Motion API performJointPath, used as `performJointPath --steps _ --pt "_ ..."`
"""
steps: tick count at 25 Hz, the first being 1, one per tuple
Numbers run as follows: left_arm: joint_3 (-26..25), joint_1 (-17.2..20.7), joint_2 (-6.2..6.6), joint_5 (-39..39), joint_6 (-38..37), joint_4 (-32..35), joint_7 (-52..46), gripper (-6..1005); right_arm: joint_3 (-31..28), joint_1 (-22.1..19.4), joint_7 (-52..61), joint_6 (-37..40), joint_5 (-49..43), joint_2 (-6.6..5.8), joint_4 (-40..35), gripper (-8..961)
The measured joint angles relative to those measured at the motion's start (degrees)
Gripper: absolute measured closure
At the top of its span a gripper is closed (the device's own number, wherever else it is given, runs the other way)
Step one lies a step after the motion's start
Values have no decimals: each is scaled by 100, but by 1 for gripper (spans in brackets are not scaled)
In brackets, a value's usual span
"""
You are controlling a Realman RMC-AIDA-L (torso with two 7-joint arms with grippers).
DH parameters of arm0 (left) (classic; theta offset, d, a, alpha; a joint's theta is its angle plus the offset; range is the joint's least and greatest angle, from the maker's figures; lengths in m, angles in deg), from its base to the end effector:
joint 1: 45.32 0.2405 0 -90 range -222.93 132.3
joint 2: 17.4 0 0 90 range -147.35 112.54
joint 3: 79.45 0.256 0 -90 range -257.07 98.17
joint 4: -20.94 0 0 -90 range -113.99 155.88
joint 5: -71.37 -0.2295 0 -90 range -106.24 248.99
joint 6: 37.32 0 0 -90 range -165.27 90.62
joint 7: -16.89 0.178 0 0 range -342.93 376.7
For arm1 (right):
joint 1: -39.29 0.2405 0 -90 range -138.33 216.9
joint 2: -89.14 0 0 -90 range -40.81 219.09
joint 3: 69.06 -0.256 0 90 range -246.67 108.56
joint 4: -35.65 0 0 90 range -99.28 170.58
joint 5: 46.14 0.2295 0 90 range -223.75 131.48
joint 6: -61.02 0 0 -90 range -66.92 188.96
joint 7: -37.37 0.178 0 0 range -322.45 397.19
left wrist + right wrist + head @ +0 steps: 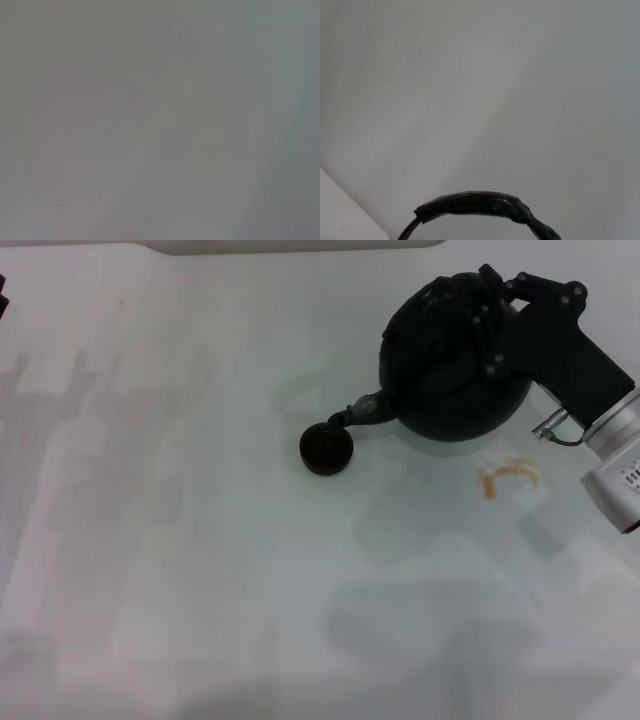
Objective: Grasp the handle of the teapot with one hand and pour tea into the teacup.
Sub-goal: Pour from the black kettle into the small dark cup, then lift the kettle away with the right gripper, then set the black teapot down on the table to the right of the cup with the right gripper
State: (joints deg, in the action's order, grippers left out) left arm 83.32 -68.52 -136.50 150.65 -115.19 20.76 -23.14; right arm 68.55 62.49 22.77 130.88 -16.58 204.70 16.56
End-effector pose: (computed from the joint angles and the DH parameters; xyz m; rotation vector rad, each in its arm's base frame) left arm -0.3612 0.3427 0.0041 -1.4553 -0.8436 -1.0649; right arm 0.2689 0.3520 -0.0728 -1.9483 -0.1412 0.5799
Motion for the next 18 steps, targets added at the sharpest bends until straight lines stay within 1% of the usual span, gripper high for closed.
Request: performJointPath --steps 7,11,18 --pt "0 5 4 0 -7 62 4 137 -54 -3 893 -85 119 3 -18 833" --pt "-12 36 7 7 -13 66 10 138 -59 -3 1784 -85 261 -4 -22 833" --pt "-5 53 10 4 -10 57 13 138 -61 -190 2779 -35 308 -20 24 832"
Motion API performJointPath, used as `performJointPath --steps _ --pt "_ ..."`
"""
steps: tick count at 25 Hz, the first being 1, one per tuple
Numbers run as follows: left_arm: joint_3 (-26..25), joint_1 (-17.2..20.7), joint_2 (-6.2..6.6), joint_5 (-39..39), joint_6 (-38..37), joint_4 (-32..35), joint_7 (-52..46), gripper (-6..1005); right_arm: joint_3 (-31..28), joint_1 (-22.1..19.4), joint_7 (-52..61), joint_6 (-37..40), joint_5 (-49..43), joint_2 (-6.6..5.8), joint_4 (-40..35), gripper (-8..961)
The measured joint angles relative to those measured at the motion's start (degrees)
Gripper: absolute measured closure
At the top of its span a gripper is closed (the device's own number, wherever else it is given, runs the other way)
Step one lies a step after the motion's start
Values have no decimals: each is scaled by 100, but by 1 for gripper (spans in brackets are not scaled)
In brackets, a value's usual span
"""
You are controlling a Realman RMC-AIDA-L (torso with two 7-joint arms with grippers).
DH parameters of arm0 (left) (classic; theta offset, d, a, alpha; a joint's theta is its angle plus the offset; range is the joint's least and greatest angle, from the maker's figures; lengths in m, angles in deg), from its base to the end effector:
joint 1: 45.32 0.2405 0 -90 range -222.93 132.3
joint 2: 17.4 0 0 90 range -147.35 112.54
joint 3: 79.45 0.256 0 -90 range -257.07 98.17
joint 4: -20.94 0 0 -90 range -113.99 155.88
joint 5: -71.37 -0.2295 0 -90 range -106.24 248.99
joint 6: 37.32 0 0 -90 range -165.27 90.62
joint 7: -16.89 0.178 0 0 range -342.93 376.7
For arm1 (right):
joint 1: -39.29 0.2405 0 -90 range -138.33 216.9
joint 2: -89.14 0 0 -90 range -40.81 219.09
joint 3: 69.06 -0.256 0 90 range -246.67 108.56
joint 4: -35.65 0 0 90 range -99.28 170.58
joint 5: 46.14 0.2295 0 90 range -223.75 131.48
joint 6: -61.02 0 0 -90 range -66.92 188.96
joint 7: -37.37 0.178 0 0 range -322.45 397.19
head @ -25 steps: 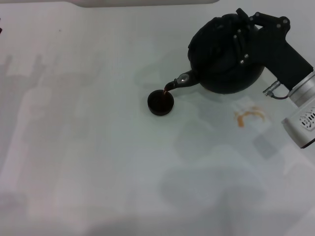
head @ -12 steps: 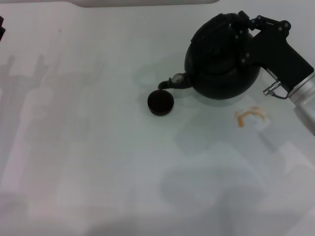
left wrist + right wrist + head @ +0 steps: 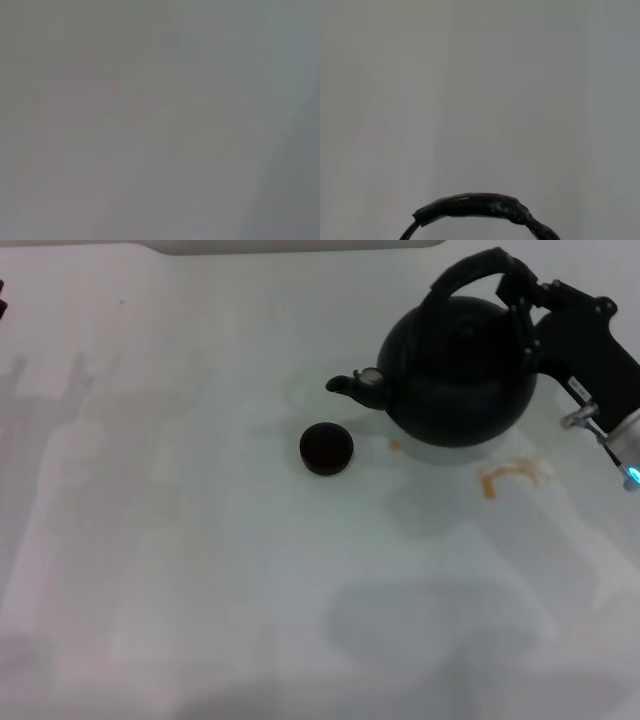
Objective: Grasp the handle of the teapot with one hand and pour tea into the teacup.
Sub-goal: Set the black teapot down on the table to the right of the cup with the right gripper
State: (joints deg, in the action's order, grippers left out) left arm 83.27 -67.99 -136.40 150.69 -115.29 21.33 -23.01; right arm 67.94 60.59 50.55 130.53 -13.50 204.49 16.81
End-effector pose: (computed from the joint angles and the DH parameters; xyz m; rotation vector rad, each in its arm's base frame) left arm -0.3629 0.3396 0.0032 -1.4487 -0.8513 -1.0656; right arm 0.2880 0.3491 -0.0626 -1.9167 0.4070 0.8636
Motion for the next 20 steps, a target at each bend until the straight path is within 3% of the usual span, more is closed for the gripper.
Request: performJointPath --steps 9,20 --pt "6 -12 0 -8 13 -4 0 138 -9 -536 148 251 93 -4 125 832" --pt "5 25 0 -19 16 -3 0 137 -6 -643 208 293 96 11 370 832"
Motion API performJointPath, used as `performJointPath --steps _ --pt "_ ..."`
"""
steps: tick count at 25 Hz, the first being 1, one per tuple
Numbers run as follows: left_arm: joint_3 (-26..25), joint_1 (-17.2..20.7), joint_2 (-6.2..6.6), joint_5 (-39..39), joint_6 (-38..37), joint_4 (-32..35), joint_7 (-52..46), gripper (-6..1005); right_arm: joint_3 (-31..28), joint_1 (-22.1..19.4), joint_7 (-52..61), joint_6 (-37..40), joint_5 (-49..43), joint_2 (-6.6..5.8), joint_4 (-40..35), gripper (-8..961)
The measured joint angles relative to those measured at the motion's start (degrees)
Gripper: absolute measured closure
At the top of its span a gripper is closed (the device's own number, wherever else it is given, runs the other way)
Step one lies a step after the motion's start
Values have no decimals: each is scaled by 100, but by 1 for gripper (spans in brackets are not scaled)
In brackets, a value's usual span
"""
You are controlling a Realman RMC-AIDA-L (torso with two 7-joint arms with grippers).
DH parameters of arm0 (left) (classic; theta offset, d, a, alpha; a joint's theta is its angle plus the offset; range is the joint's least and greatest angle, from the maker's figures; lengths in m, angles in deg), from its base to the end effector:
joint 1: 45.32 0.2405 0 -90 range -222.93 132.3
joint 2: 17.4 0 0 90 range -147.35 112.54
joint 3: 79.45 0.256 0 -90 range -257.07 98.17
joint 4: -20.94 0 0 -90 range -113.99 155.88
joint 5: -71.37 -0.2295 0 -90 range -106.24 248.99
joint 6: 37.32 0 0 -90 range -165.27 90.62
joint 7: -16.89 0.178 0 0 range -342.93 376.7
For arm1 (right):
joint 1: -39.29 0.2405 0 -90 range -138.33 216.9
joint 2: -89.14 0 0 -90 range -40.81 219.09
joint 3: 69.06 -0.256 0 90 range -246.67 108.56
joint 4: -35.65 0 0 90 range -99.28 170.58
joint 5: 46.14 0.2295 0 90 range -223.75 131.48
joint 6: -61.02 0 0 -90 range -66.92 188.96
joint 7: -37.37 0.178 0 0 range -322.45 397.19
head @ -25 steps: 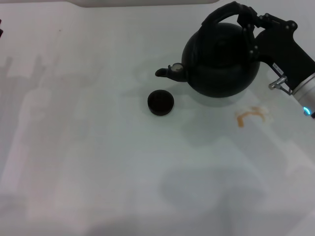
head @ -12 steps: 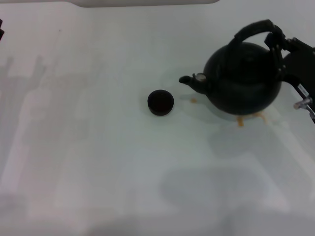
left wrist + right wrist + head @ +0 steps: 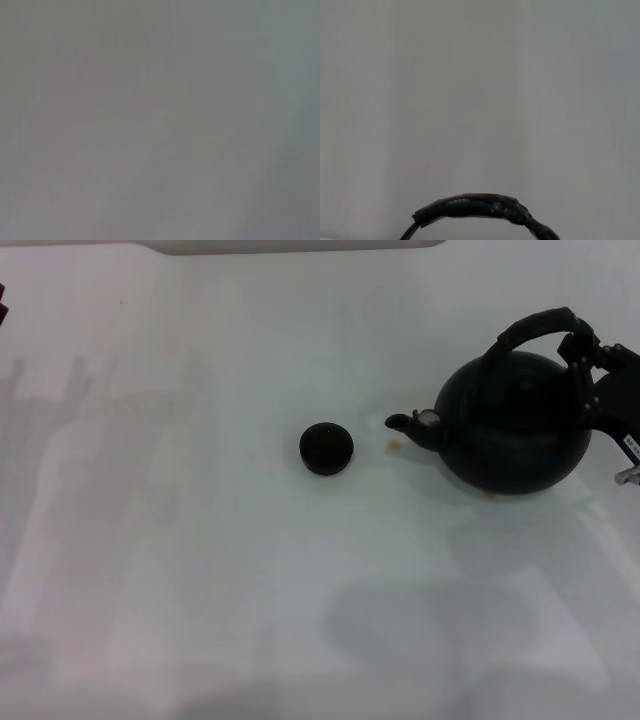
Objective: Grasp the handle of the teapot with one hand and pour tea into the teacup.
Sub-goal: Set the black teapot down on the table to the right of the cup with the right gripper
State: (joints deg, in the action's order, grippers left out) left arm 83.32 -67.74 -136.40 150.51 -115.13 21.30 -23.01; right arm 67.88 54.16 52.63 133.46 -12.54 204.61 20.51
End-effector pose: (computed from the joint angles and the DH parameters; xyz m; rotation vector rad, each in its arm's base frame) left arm -0.3645 0.3380 0.0025 -1.4506 -0.8559 -1.0589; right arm 0.3380 0.3094 -0.0522 -1.8459 0.5253 0.7903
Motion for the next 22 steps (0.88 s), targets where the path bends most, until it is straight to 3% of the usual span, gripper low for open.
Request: performJointPath --steps 22 --pt "0 4 9 -58 3 -36 0 137 0 50 42 -292 -3 2 26 832"
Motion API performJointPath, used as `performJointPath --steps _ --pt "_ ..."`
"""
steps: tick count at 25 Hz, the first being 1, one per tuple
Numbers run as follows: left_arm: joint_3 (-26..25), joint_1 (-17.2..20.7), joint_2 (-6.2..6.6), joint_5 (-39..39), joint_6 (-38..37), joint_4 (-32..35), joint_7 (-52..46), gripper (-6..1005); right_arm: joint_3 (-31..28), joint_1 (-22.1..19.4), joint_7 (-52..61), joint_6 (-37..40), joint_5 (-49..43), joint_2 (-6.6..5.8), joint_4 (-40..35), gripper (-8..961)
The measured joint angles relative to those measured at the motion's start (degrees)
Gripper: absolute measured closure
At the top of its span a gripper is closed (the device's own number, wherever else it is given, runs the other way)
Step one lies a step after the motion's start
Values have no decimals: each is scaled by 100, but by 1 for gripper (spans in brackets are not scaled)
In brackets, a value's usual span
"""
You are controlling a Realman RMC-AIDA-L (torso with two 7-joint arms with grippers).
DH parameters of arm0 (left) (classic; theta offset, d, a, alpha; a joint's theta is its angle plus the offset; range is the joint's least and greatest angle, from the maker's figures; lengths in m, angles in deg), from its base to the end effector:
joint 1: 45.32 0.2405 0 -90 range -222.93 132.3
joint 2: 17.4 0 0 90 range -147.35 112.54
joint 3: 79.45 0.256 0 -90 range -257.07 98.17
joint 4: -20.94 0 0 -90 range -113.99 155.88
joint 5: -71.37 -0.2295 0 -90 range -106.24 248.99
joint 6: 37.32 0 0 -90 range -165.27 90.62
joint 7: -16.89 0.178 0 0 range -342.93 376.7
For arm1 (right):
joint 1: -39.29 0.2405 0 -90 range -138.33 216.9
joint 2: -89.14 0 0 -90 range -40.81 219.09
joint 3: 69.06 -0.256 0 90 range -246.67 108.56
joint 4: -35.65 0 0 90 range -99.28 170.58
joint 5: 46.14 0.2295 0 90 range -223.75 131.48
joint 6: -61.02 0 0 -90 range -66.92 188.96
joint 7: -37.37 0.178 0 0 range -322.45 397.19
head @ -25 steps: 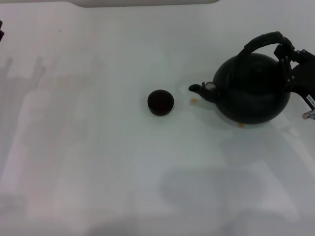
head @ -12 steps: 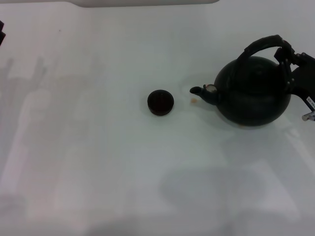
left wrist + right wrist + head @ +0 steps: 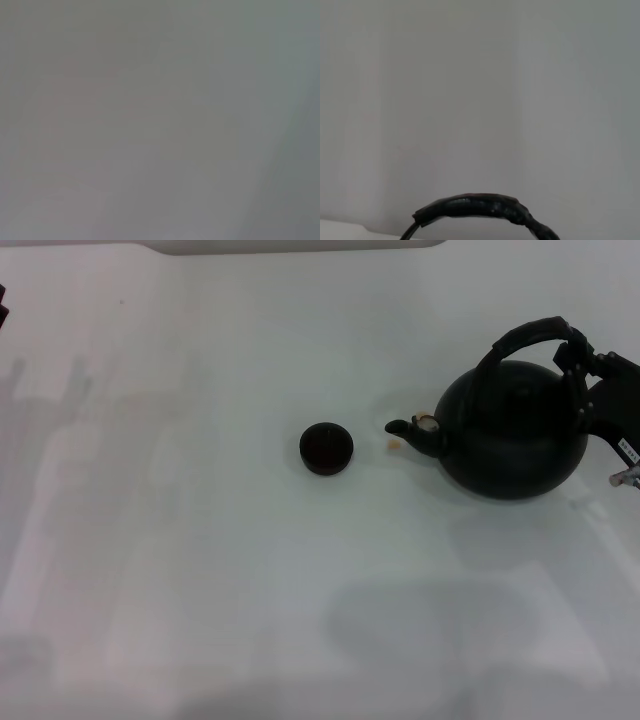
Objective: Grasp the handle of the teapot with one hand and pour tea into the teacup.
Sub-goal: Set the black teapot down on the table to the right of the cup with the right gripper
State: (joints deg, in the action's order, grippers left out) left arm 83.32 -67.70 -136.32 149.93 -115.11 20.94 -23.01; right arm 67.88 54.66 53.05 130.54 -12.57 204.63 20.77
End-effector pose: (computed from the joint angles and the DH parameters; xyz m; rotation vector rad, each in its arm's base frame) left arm -0.3654 0.3376 0.0029 -1.4616 -0.8509 -1.0503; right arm 0.3442 0.3126 -0.0568 -1.8599 0.5604 0.7468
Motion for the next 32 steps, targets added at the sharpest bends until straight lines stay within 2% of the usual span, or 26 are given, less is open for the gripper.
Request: performJointPath --steps 8,11,22,32 --pt "0 -3 0 2 -18 3 0 138 0 -14 276 28 137 0 3 793" --pt "0 -3 0 -1 -28 11 0 138 -1 -27 283 45 138 0 3 598" --pt "1 -18 0 -7 -29 27 0 138 95 -57 1156 78 86 -27 98 450" --pt "0 -16 0 -8 -4 27 0 138 79 -521 1165 1029 116 -12 161 69"
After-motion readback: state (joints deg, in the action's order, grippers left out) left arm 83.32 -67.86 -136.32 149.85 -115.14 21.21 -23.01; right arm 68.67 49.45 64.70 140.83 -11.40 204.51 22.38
